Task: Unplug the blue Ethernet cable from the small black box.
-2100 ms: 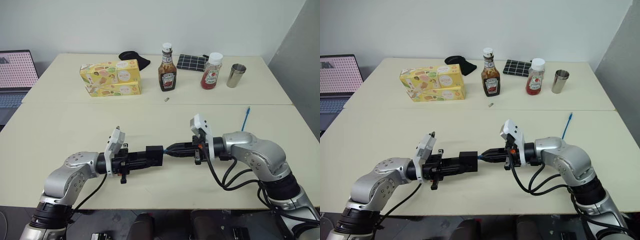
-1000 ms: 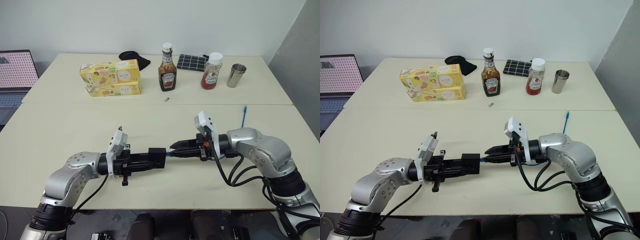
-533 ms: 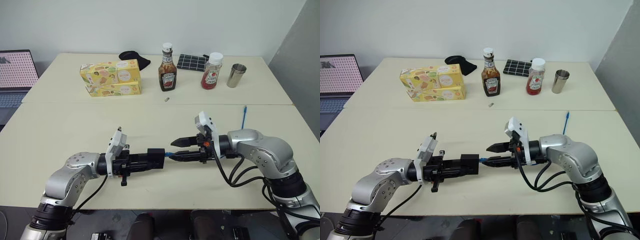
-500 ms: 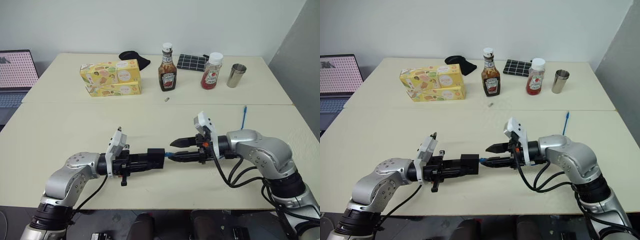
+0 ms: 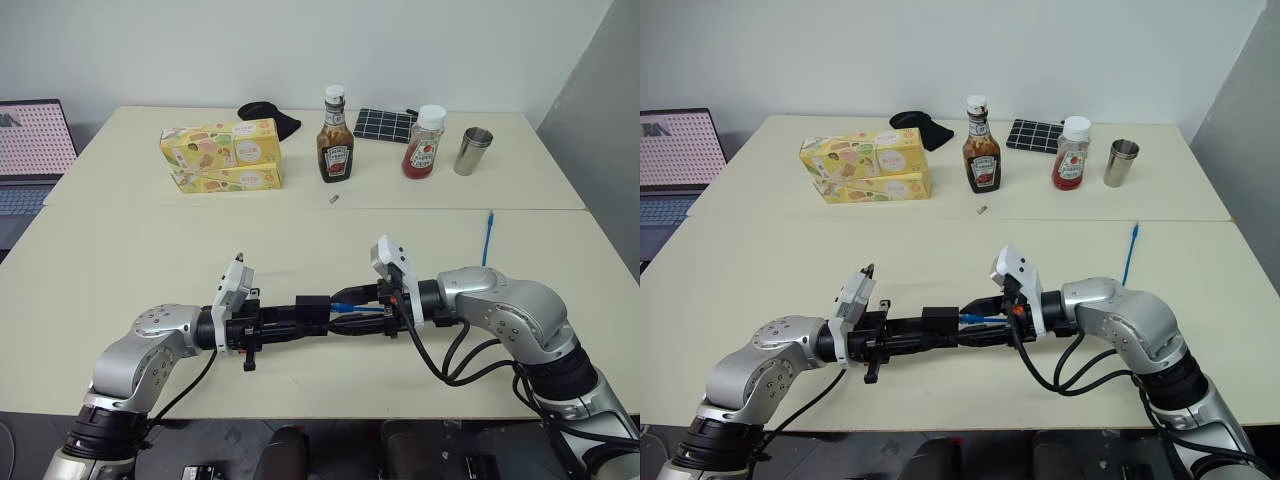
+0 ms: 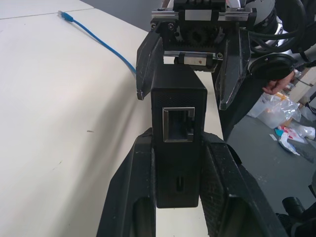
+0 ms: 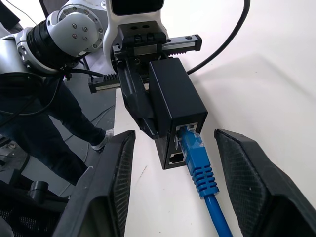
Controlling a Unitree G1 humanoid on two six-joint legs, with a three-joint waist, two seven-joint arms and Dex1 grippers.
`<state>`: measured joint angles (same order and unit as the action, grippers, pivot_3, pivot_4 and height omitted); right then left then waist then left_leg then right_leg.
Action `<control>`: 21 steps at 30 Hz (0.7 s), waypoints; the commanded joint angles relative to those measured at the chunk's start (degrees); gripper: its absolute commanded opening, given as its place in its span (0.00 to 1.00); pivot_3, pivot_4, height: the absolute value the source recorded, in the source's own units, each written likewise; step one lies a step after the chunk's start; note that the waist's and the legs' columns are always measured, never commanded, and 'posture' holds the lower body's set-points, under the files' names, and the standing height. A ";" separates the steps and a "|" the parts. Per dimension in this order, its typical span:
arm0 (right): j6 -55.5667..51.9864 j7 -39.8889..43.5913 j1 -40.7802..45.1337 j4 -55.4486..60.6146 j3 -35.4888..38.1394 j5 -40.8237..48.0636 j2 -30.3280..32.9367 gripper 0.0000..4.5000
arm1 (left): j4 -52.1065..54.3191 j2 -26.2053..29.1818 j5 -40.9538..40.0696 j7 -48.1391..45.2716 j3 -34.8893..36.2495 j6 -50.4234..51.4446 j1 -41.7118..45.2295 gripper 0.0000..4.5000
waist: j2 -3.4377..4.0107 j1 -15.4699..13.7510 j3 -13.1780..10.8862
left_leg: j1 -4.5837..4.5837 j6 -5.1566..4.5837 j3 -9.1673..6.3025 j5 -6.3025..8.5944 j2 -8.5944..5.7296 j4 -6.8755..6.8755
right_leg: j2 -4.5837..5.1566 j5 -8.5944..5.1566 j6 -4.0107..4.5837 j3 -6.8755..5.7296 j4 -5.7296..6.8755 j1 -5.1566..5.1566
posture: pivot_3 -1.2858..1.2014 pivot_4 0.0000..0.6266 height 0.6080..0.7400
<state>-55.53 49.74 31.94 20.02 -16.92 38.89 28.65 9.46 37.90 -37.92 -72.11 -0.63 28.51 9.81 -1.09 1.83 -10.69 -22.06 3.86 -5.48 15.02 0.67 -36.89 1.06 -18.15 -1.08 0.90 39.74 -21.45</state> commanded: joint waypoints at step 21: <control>-0.71 2.91 0.84 -1.67 2.62 1.78 0.95 0.46 | 1.79 0.07 -0.52 -0.52 0.41 -0.47 0.15 0.17 | 0.00 0.00 0.00 | 0.00 0.00 0.01 0.00 0.00 0.00 | 0.00 0.00 0.00 0.00 0.00 0.00 | 0.52 0.24 1.00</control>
<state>-56.18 51.92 31.99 17.57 -15.57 39.53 29.69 9.48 37.91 -37.92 -72.15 -0.64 28.48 9.78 -1.09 1.83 -10.69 -22.06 3.86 -5.48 15.02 0.67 -36.89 1.06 -18.15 -1.08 0.90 39.74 -21.45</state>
